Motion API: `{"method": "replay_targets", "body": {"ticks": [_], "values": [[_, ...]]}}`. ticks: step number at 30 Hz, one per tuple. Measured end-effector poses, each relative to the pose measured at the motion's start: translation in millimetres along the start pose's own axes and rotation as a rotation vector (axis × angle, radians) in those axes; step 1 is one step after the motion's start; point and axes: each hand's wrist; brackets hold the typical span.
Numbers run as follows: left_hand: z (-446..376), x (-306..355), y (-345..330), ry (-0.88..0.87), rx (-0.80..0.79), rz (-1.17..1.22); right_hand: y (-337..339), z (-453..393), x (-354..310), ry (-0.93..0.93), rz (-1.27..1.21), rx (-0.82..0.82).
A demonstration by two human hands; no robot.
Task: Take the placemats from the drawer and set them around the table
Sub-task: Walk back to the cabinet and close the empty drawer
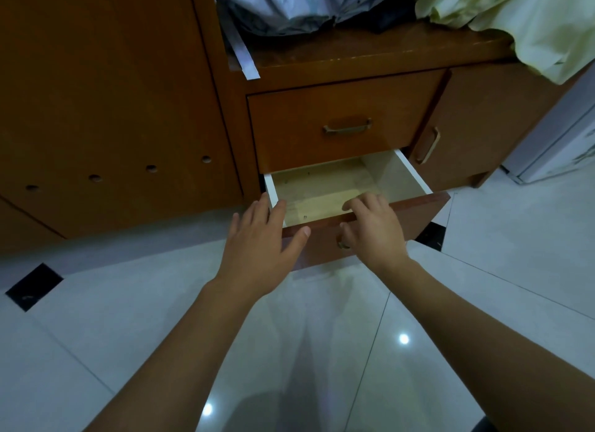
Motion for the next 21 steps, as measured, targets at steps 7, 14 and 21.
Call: {"method": "replay_targets", "body": {"ticks": [7, 14, 21], "values": [[-8.2, 8.8, -6.6, -0.048, 0.031, 0.04, -20.8, 26.1, 10.4, -0.074, 0.052, -0.207], [-12.9, 7.4, -15.5, -0.062, 0.023, 0.041, -35.5, 36.0, 19.1, -0.153, 0.113, -0.279], [-19.1, -1.6, -23.9, -0.062, 0.001, 0.005, -56.3, 27.6, 20.3, -0.236, 0.091, -0.147]]}}
Point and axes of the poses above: each hand's wrist, its own z-axis away from the middle knuckle, its own y-axis out of the back of the hand, x = y × z, and after that the axes turned 3 degrees about -y, right-handed
